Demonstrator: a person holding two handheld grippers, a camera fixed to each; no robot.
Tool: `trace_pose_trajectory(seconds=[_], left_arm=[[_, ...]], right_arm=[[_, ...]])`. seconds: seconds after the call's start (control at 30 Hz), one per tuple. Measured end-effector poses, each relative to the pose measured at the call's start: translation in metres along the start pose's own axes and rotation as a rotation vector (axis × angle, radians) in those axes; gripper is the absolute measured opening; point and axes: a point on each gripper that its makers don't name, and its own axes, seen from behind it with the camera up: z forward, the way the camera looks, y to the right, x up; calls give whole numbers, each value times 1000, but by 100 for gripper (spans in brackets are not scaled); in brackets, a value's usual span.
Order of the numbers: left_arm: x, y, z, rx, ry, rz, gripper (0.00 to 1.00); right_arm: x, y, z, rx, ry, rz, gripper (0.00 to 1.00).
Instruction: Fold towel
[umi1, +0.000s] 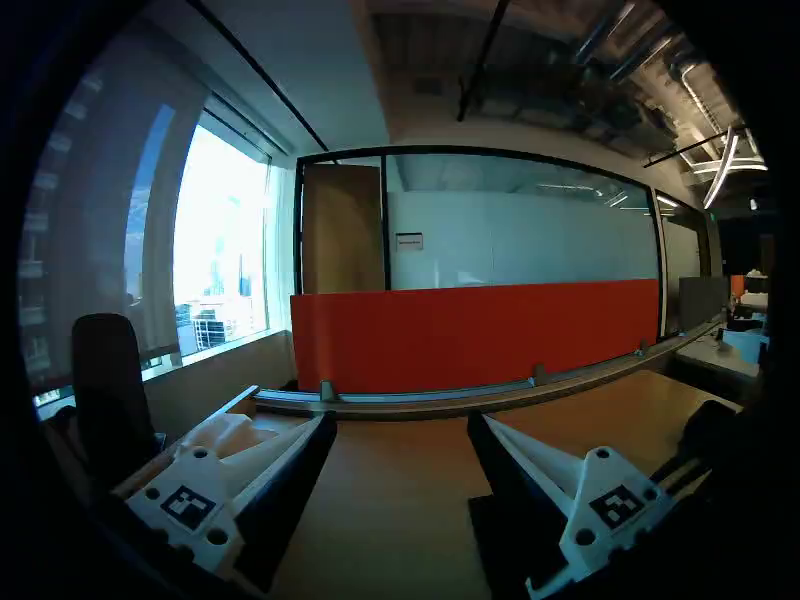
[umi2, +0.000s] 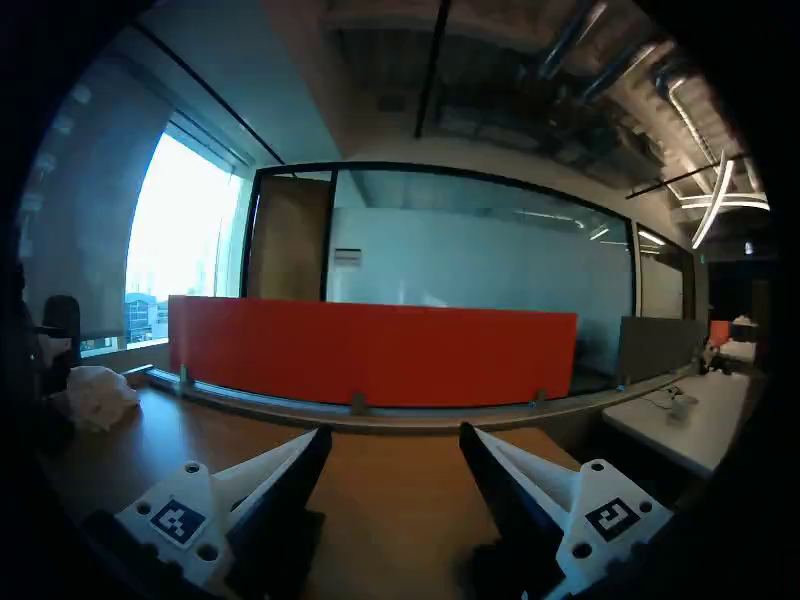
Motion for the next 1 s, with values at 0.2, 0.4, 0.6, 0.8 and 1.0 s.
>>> trace_pose_trajectory(seconds=[0.2, 0.4, 0.6, 0.8, 1.0], left_arm=[[6, 0, 1, -5, -23, -2, 97], [7, 7, 0, -42, -65, 1, 97], [-4, 17, -3, -100, -135, 5, 97], [-15, 28, -7, -173, -196, 18, 97], [-25, 45, -13, -263, -238, 43, 97]], right_arm=[[17, 2, -1, 6, -29, 17, 99], [28, 3, -2, 17, -52, 11, 99], [21, -10, -5, 81, -110, -36, 99], [3, -36, -12, 200, -202, -93, 99], [-6, -62, -19, 318, -253, -146, 99]])
